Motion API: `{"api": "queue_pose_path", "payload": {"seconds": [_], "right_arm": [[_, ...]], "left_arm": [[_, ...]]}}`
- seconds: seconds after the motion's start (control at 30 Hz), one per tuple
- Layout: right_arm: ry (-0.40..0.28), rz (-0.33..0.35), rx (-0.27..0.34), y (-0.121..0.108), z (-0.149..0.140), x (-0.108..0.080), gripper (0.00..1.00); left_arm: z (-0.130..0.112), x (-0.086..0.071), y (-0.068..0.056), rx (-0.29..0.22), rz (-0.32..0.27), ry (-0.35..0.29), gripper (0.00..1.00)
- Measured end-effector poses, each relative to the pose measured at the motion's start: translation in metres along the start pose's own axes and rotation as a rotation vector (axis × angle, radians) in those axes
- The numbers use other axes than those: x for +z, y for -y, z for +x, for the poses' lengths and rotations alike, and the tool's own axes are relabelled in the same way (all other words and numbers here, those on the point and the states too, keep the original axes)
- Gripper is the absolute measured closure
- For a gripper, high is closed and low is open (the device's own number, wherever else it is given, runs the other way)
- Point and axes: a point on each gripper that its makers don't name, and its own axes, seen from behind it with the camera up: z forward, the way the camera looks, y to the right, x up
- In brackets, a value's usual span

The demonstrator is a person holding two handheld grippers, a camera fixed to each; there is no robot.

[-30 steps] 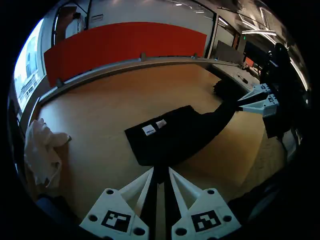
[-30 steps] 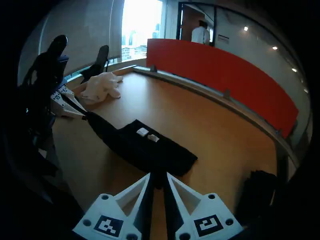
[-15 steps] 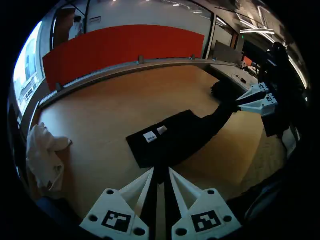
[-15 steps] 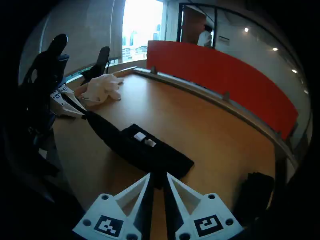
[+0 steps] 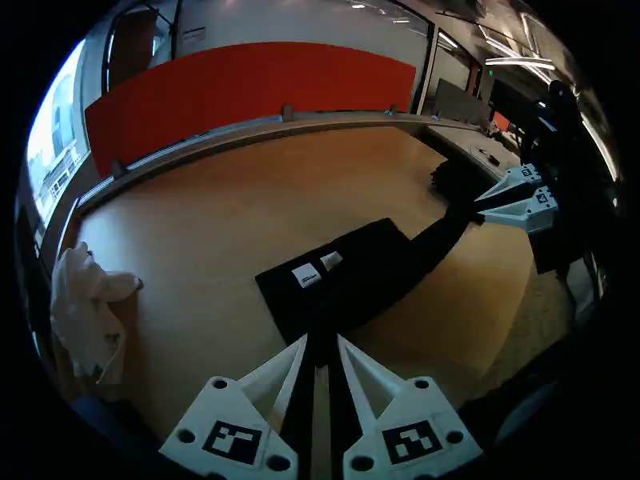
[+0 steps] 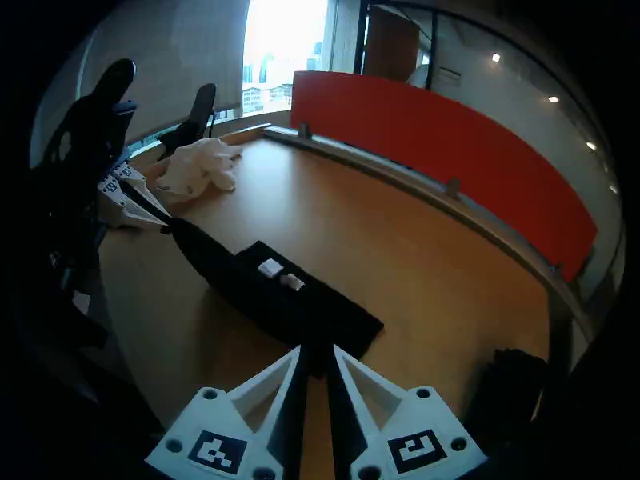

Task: Fold towel

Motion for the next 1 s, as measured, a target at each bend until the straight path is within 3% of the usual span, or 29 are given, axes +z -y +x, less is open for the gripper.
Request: {"api": "queue_pose_path", "payload": {"seconds": [0.5, 1.0], "right_arm": [[0.059, 0.003, 0.021, -0.012, -0.016, 0.041, 0.86], [0.124, 0.016, 0.037, -0.021, -0.039, 0.074, 0.86]], "left_arm": [[-0.006, 0.045, 0.019, -0.021, 0.019, 0.044, 0.90], [-0.022, 0.081, 0.027, -0.032, 0.011, 0.097, 0.90]]}}
